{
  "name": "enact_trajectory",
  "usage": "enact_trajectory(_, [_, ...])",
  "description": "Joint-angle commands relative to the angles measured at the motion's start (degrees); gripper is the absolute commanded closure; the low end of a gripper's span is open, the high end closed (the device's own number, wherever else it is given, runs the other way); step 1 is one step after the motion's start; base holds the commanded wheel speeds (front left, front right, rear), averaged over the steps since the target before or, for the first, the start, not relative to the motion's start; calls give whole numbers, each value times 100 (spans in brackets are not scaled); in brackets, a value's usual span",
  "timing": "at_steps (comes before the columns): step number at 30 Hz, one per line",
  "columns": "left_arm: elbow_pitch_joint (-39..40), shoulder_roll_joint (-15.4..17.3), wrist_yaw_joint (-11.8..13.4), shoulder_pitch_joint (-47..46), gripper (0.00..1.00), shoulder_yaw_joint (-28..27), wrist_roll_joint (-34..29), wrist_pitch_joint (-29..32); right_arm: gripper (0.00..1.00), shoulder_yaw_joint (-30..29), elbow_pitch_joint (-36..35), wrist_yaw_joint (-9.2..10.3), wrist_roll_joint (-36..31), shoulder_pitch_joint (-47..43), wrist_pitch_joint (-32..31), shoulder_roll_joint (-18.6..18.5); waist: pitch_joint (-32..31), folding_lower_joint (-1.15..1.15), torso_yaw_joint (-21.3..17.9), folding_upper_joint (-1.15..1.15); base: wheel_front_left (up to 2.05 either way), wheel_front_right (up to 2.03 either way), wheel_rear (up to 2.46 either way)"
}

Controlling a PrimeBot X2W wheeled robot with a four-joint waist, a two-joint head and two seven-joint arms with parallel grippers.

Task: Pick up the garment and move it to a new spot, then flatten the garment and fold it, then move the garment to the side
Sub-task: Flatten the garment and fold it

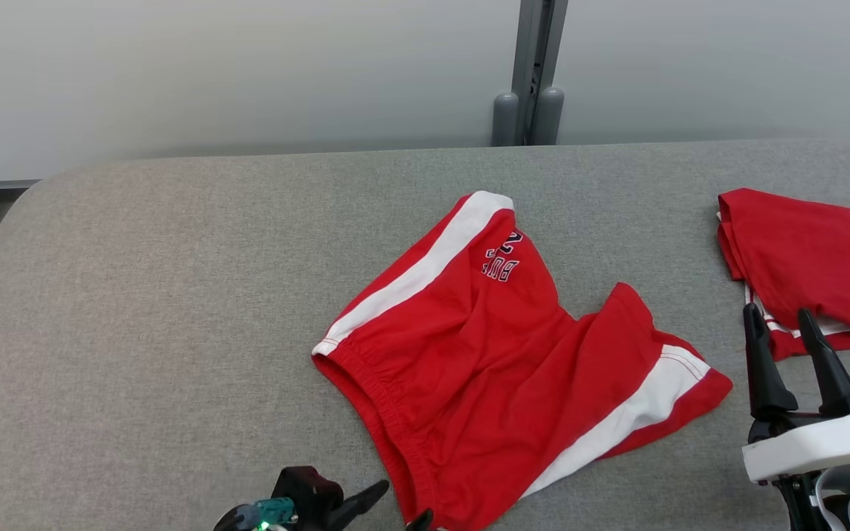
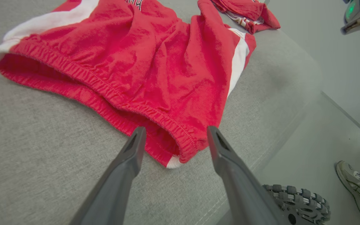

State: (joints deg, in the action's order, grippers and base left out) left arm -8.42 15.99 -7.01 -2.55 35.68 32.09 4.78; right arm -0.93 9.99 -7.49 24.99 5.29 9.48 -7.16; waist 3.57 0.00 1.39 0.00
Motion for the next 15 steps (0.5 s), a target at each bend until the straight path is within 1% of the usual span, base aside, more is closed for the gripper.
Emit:
enact_trajectory(1, [88,118,-39,-40,0,141,149,226,0,-29,30,-1,-7,70,58,-39,26,0,-30,0,0,0,0])
enact_trajectory(3, [116,227,-43,-105,0,342,268,522,0,-23,57,-1,-8,128,65,-38,59,0,-80,0,0,0,0])
enact_trajectory(5, [80,269,-50,-197,0,481,410,695,0,-4,86,-1,1,168,74,-40,94,0,-141,0,0,0,0])
enact_trajectory(7, [37,323,-49,-263,0,611,473,750,0,17,103,-1,13,200,73,-39,128,0,-215,0,0,0,0])
enact_trajectory(11, [20,365,-46,-413,0,814,624,649,0,-8,137,-1,22,246,122,-55,200,0,-314,0,0,0,0])
enact_trajectory(12, [9,383,-46,-436,11,858,664,650,0,-8,147,-1,27,252,129,-53,215,0,-331,0,0,0,0])
enact_trajectory(13, [-13,401,-46,-464,47,893,710,652,0,-6,162,-1,29,257,125,-47,228,0,-346,0,0,0,0])
enact_trajectory(14, [-89,441,-46,-528,100,925,758,670,0,7,184,-1,25,262,135,-37,245,0,-366,0,0,0,0])
enact_trajectory(15, [-121,460,-46,-563,100,902,757,636,0,10,193,-1,26,267,141,-31,251,0,-376,0,0,0,0])
